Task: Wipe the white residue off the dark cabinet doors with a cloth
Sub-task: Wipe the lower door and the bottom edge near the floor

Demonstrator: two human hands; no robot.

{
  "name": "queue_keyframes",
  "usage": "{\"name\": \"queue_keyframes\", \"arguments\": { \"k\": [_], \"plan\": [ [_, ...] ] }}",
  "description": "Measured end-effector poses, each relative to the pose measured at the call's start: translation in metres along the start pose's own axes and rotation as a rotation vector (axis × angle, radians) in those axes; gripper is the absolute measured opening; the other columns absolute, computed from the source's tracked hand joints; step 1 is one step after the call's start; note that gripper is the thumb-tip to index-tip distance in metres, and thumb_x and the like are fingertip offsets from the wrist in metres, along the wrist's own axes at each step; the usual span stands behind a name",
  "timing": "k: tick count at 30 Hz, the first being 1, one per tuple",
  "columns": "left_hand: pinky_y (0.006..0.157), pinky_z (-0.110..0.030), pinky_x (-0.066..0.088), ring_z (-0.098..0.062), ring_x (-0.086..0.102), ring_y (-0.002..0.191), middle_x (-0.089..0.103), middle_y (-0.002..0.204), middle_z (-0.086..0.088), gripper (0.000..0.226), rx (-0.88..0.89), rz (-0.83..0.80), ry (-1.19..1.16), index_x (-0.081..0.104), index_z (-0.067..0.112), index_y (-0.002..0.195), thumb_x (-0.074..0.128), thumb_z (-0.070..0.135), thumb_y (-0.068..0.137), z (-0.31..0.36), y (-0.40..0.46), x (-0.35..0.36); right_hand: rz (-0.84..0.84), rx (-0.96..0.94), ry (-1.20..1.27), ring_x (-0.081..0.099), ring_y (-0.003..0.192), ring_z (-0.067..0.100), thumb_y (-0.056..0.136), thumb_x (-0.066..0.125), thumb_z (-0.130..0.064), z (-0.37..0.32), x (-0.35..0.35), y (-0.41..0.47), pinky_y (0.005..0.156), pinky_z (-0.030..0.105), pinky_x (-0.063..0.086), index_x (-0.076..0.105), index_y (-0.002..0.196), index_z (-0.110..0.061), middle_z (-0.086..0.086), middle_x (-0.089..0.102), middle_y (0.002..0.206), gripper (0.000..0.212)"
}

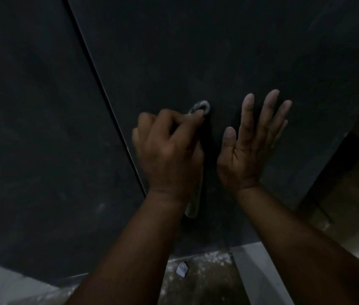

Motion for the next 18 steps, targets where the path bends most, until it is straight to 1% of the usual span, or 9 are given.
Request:
{"name": "queue_keyframes", "arguments": {
  "k": [3,6,8,10,11,13,16,18],
  "plan": [
    [0.064,-0.037,0.036,-0.031,0.055,0.071,0.067,0.081,-0.005,0.020,0.079,-0.060,0.042,0.084,0.018,0.100,0.074,0.005,0.091,0.011,-0.004,0.011,-0.008,-0.025,0.035,0.010,0.153,0.053,0.106,0.040,-0.027,0.007,-0.005,0.000,0.124,0.062,0.011,0.031,0.158,-0.016,0.026,0.022,0.165,0.053],
    [0.064,-0.036,0.033,-0.031,0.056,0.070,0.068,0.081,-0.004,0.021,0.139,-0.198,0.077,0.084,0.021,0.102,0.071,0.009,0.092,0.005,-0.036,0.011,-0.028,-0.066,0.021,0.012,0.153,0.051,0.107,0.040,-0.024,0.014,-0.010,-0.001,0.123,0.063,0.016,0.031,0.157,-0.019,0.025,0.025,0.164,0.051],
    [0.065,-0.036,0.030,-0.032,0.056,0.069,0.068,0.081,-0.004,0.024,0.148,-0.270,0.102,0.084,0.019,0.103,0.076,0.006,0.085,-0.006,-0.055,0.007,-0.049,-0.082,0.009,0.012,0.154,0.050,0.109,0.038,-0.028,0.017,-0.012,-0.002,0.122,0.064,0.018,0.030,0.158,-0.021,0.023,0.024,0.165,0.050],
    [0.067,-0.035,0.027,-0.032,0.055,0.070,0.069,0.083,-0.004,0.032,0.136,-0.296,0.120,0.084,0.018,0.103,0.082,0.002,0.075,-0.011,-0.064,0.003,-0.055,-0.106,0.003,0.012,0.154,0.050,0.110,0.038,-0.031,0.021,-0.012,-0.003,0.123,0.063,0.018,0.030,0.158,-0.021,0.022,0.023,0.165,0.049],
    [0.068,-0.035,0.027,-0.032,0.054,0.071,0.068,0.084,-0.004,0.035,0.131,-0.302,0.124,0.084,0.018,0.103,0.081,0.002,0.072,-0.010,-0.064,0.003,-0.058,-0.115,-0.003,0.012,0.154,0.050,0.110,0.039,-0.033,0.022,-0.012,-0.003,0.123,0.062,0.017,0.030,0.158,-0.021,0.022,0.023,0.165,0.050],
    [0.067,-0.036,0.030,-0.032,0.053,0.074,0.068,0.085,-0.003,0.035,0.114,-0.295,0.111,0.083,0.018,0.104,0.078,0.005,0.073,-0.005,-0.056,0.004,-0.065,-0.120,-0.011,0.011,0.154,0.049,0.110,0.039,-0.035,0.024,-0.010,-0.003,0.124,0.060,0.016,0.029,0.158,-0.021,0.022,0.021,0.165,0.051],
    [0.068,-0.035,0.029,-0.030,0.052,0.074,0.067,0.082,0.000,0.026,0.072,-0.203,0.063,0.084,0.020,0.101,0.079,0.006,0.080,0.008,-0.036,0.011,-0.050,-0.119,-0.037,0.011,0.154,0.049,0.110,0.036,-0.038,0.025,-0.007,-0.005,0.125,0.060,0.015,0.028,0.159,-0.021,0.022,0.021,0.165,0.052],
    [0.068,-0.035,0.028,-0.029,0.051,0.073,0.067,0.081,0.000,0.023,0.076,-0.151,0.051,0.084,0.021,0.100,0.079,0.006,0.084,0.013,-0.027,0.018,-0.038,-0.119,-0.044,0.008,0.156,0.045,0.109,0.035,-0.039,0.024,-0.004,-0.005,0.125,0.058,0.013,0.027,0.159,-0.022,0.021,0.020,0.165,0.054]
  ]
}}
Point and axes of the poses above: each hand's wrist, its own y-axis towards the middle knuckle, its own x-axis out of the palm, z = x × y, the point moved 2 cm from there along y, towards the middle knuckle
